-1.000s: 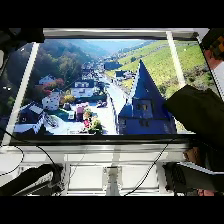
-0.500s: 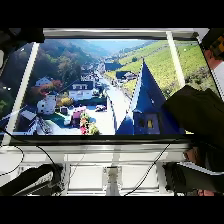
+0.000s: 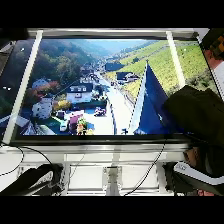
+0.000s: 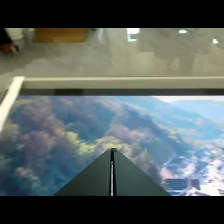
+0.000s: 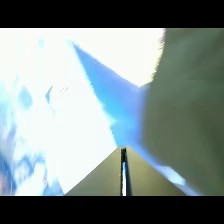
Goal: Fold the clothes and pants, and hang the long-sleeved shirts on hangers.
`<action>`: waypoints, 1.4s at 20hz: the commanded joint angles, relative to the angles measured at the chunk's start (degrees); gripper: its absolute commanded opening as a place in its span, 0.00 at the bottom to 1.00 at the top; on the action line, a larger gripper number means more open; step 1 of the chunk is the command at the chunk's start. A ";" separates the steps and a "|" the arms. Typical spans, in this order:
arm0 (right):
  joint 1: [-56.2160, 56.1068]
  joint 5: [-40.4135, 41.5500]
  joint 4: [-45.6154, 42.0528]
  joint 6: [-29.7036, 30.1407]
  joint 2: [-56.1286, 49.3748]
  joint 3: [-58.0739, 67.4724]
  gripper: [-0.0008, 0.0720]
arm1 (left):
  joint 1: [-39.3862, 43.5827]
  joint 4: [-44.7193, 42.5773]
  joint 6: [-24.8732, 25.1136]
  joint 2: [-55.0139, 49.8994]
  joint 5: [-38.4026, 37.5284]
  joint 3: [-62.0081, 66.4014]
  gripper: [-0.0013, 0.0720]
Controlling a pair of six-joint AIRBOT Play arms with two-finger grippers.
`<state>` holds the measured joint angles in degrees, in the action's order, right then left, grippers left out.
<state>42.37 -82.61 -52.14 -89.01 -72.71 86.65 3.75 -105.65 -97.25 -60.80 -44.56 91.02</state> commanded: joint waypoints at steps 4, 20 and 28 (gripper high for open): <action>-18.91 0.57 5.11 1.70 -0.04 0.20 0.04 | -9.40 -0.63 2.43 7.80 -7.48 0.00 0.03; -19.87 1.18 5.31 1.66 -0.02 0.26 0.04 | -9.55 -0.63 2.80 9.70 -7.61 0.00 0.03; -19.87 1.18 5.31 1.68 -0.02 0.26 0.04 | -9.55 -0.63 2.80 9.70 -7.61 0.00 0.03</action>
<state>22.57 -81.41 -46.85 -87.33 -72.71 86.87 -5.74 -106.26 -94.48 -51.09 -52.16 91.02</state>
